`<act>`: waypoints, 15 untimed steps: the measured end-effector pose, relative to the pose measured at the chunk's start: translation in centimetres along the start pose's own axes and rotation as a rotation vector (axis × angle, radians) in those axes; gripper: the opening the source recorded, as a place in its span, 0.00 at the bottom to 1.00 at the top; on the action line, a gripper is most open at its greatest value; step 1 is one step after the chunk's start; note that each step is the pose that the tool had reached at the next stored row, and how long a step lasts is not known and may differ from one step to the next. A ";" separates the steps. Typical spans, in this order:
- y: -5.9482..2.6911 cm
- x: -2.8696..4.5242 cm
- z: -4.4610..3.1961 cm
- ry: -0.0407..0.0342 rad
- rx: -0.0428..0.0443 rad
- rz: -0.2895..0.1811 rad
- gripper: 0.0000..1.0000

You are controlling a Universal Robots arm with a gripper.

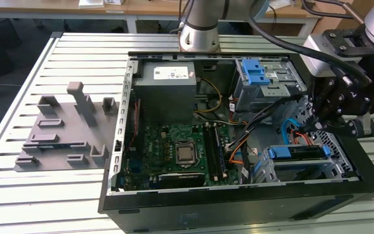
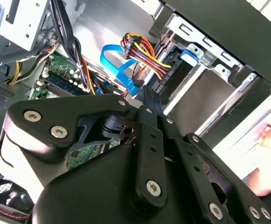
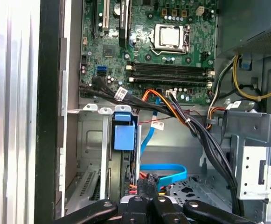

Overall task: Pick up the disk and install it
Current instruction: 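Insert the second disk wire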

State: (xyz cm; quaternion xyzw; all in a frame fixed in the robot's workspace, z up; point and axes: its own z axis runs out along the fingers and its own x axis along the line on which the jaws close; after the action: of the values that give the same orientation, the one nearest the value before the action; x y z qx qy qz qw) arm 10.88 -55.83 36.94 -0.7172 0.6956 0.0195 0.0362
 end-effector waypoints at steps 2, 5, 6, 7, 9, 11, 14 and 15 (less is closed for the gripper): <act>0.10 -0.04 0.03 -0.0002 0.0000 0.000 0.11; 0.18 -0.16 0.02 0.0021 -0.0002 -0.001 0.11; 0.19 -0.27 0.03 0.0057 -0.0003 -0.001 0.11; 0.18 -0.41 0.05 0.0084 -0.0004 -0.002 0.11; 0.20 -0.66 0.08 0.0092 -0.0005 -0.003 0.11; 0.24 -0.73 0.11 0.0093 -0.0006 -0.004 0.18; 0.34 -0.75 0.18 0.0097 -0.0008 -0.006 0.19; 0.39 -0.76 0.21 0.0098 -0.0008 -0.007 0.19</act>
State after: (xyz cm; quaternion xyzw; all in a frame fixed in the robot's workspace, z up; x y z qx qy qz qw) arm 10.47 -55.07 36.78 -0.7197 0.6933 0.0162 0.0326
